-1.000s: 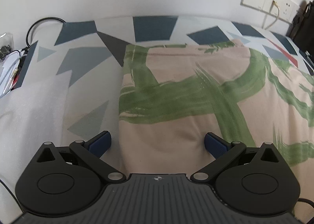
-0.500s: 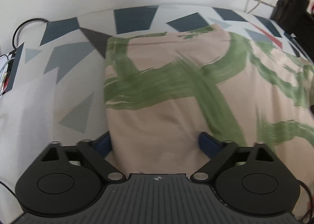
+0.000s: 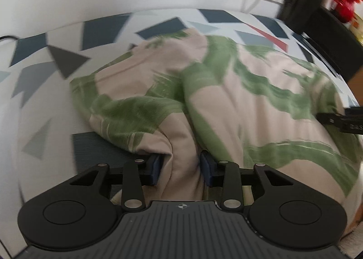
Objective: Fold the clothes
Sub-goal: 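Grasp the folded shirt edge with both grippers and lift it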
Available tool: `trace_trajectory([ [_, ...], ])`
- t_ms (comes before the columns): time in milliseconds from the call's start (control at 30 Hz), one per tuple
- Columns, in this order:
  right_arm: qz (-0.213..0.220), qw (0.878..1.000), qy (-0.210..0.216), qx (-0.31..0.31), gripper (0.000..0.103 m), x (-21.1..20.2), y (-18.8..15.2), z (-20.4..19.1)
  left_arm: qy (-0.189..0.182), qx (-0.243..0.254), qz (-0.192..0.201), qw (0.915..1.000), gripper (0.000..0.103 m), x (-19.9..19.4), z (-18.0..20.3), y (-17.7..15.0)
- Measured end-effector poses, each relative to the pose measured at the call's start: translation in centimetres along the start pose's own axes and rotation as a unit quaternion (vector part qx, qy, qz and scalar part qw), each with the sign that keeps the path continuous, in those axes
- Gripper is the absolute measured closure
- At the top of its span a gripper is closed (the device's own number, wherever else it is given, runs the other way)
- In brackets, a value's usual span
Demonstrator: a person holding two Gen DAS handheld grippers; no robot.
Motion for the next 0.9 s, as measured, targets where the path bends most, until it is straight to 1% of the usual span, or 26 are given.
trace_trajectory([
  [67,-0.004,1.000,0.010,-0.011,0.068,0.3,0.1,-0.6,-0.011,-0.003,0.001,0.9999,0.069,0.1,0.8,-0.1],
  [167,-0.008,0.999,0.033,-0.029,0.068,0.8,0.3,-2.0,-0.027,-0.026,0.010,0.9993,0.069,0.3,1.7,-0.2],
  [267,-0.016,0.995,0.078,-0.057,0.067,1.6,0.6,-4.3,-0.068,-0.038,0.011,0.9969,0.072,0.7,2.8,-0.3],
  [300,-0.018,0.993,0.093,-0.067,0.069,1.9,0.7,-5.0,-0.076,-0.037,0.011,0.9963,0.074,0.7,3.4,-0.3],
  [367,-0.025,0.991,0.106,-0.078,0.072,2.3,1.0,-6.1,-0.061,-0.031,0.016,0.9975,0.076,0.6,4.3,-0.4],
  [433,-0.032,0.988,0.119,-0.089,0.073,2.6,1.2,-7.1,-0.057,-0.034,0.018,0.9976,0.078,0.4,4.6,-0.6],
  [500,-0.039,0.987,0.141,-0.071,0.075,2.6,1.3,-6.7,-0.058,-0.041,0.016,0.9973,0.079,0.0,4.6,-0.8],
  [600,-0.051,0.982,0.175,-0.057,0.077,2.4,1.0,-6.6,-0.043,-0.021,0.025,0.9985,0.081,-1.0,5.3,-1.4],
  [667,-0.056,0.979,0.191,-0.050,0.078,2.2,0.9,-6.7,-0.055,-0.036,0.033,0.9973,0.081,-1.8,4.8,-1.7],
  [767,-0.054,0.976,0.206,-0.039,0.079,1.6,1.0,-6.7,-0.081,-0.055,0.061,0.9933,0.081,-3.6,3.8,-1.9],
  [833,-0.042,0.972,0.229,-0.026,0.079,0.6,1.0,-6.5,-0.086,-0.059,0.075,0.9918,0.081,-4.9,3.5,-1.8],
  [900,-0.035,0.969,0.244,-0.021,0.079,-0.3,1.0,-6.6,-0.078,-0.050,0.082,0.9923,0.081,-6.2,3.6,-1.8],
])
Point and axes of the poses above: each gripper's, at about its wrist camera, not at the fingertips, and x roughly the way its jaws point, z to its right, y to its top, the point moved 2 cm from there along x, roughly the way its jaws point, and after that the axes turned 7 degrees about y, right-handed, at the moved point
